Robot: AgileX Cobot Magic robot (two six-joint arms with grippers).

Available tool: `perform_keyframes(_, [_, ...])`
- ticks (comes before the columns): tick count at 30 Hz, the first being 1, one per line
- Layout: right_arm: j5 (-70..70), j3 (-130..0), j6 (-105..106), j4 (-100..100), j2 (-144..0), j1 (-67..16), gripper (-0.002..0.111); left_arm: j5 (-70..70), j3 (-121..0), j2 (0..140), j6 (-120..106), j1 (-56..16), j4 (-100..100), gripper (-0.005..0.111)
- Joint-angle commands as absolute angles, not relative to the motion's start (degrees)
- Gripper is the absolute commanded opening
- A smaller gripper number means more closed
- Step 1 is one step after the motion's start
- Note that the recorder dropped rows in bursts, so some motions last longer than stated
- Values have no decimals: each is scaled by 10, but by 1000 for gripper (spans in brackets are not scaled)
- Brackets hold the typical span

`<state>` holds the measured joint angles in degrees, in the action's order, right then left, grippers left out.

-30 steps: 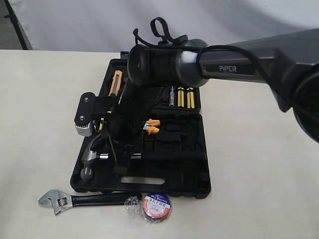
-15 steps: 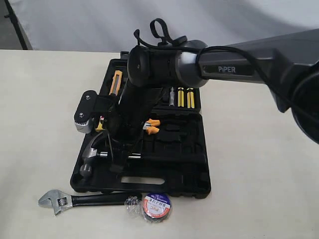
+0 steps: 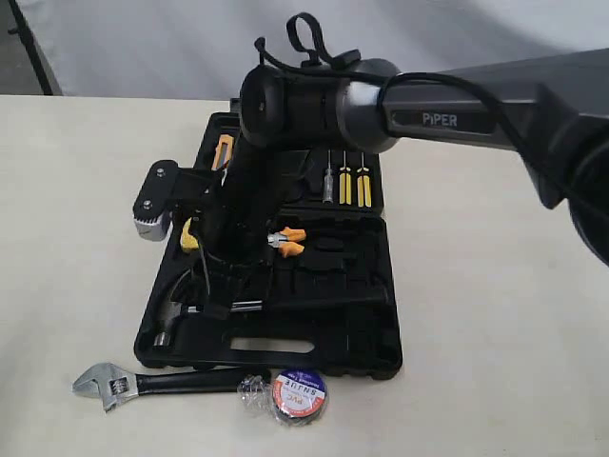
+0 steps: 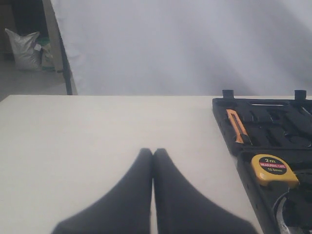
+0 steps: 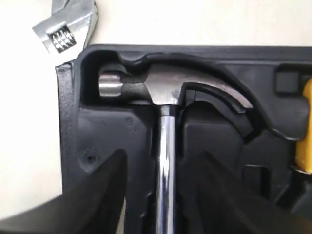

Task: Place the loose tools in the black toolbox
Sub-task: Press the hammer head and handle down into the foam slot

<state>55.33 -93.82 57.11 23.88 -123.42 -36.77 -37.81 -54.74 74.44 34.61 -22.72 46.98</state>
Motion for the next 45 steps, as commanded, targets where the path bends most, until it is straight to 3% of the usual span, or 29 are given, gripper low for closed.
perform_keyframes(1, [562, -946, 535, 232, -1203, -368, 43, -368, -542, 740, 352, -225, 462, 1])
perform_keyframes(4, [566, -946, 500, 195, -1196, -368, 28, -368, -542, 740, 352, -225, 462, 1])
perform_keyframes(7, [584, -945, 494, 184, -1200, -368, -1, -368, -542, 740, 352, -225, 462, 1])
perform_keyframes(24, [605, -944, 474, 173, -1303, -368, 0, -368, -542, 740, 352, -225, 462, 1])
perform_keyframes(45, [532, -945, 472, 166, -1269, -368, 0, -368, -542, 740, 352, -225, 462, 1])
